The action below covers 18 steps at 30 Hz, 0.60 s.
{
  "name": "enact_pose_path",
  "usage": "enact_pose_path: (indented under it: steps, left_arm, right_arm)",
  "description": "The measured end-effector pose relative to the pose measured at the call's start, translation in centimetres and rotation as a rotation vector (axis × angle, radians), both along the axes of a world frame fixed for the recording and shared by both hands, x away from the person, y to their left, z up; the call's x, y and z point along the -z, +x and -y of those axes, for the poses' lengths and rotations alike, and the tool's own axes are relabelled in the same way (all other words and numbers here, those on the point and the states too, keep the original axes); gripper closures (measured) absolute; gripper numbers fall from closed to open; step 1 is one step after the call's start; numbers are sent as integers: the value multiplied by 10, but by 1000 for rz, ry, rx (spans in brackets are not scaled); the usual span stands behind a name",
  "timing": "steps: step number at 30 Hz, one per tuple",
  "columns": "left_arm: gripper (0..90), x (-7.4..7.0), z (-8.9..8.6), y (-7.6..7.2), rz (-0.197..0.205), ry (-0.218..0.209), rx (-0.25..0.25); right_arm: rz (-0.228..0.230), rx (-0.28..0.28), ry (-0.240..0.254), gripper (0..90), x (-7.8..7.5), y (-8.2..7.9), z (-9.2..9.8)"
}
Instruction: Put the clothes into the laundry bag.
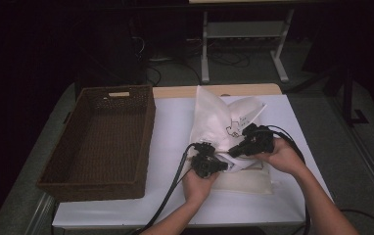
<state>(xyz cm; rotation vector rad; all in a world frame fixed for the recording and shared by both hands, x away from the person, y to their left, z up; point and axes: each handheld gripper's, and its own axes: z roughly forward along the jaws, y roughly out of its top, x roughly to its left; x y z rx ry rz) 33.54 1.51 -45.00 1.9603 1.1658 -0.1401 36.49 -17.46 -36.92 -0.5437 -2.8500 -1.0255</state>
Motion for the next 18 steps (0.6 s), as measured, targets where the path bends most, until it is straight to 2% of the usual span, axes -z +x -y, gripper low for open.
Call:
enact_pose_path:
  steps: [4,6,8,13,15,18]
  left_arm:
    - [876,-2,5,10,1,-62,-49]
    - [876,-4,8,19,9,-77,-80]
    - [875,-4,10,26,-4,-91,-108]
    - [820,-4,6,16,-2,-42,-68]
    - [776,-5,-1,11,-17,-52,-46]
    - [747,-10,-10,3,-10,-45,-13]
  right_arm:
    - [-3,13,6,878,-3,0,3]
    - [-2,13,7,878,-5,1,4]
    - [7,19,8,878,-8,0,3]
    - [-4,30,5,876,-7,4,6]
    - [-7,32,5,874,-6,5,5]
    - [-3,29,-3,873,-6,5,2]
